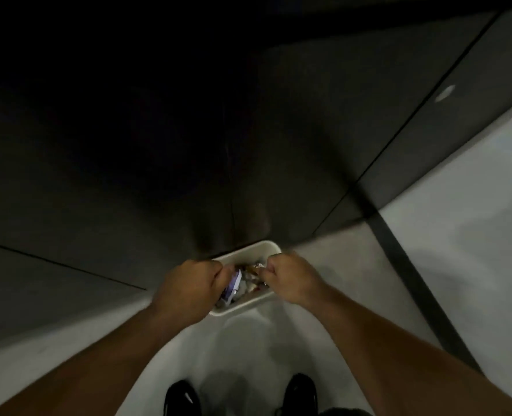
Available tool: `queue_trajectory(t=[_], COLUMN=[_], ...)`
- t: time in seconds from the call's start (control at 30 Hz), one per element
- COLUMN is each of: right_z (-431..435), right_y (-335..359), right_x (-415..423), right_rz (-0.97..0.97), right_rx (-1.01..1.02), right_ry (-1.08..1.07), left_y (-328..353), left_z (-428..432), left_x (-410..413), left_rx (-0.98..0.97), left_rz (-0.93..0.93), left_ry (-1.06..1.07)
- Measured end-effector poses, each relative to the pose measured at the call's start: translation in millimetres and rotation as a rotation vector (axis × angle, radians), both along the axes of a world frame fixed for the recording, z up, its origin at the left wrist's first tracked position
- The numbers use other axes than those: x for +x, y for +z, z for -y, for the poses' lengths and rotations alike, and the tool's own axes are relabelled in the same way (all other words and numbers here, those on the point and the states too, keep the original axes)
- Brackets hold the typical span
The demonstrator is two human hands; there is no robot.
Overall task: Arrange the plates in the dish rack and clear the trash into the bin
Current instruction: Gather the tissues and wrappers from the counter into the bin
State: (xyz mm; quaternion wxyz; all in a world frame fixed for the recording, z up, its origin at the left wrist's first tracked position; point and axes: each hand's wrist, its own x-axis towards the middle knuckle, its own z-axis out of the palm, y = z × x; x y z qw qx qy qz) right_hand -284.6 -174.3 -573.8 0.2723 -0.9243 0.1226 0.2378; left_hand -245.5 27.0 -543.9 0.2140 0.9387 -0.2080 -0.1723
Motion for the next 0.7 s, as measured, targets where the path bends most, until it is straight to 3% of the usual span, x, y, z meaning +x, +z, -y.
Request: queue_trajectory(t=[0.17, 0.33, 0.47, 0.6, 0.7], right_z=[-13.9, -10.7, -1.4, 12.1, 20.1], right_y=[-113.6, -178.4, -181.2, -155.8, -130.2], right_x=[36.6, 57.2, 53.2, 37.9, 27.4], right_rz=[-0.143, -0.155, -0.196, -0.11, -0.014], right_rx=[-0.009, 0.075, 0.089, 0.136, 0.173], right_ry=[0.083, 0.056, 0.042, -0.083, -0.124], left_y=[-85.8, -137.9, -159.4, -178.6, -178.7], left_z=[-22.9, -30.2, -11.8, 18.4, 30.3], left_x=[5.0, 14.5, 14.6, 19.7, 26.6], left_rx=[0.077, 0.078, 0.085, 0.112, 0.022], left_rz=[-0.055, -0.073, -0.092, -0.118, -0.321], left_ry=[0.0, 0.019, 0.023, -0.005, 0.097])
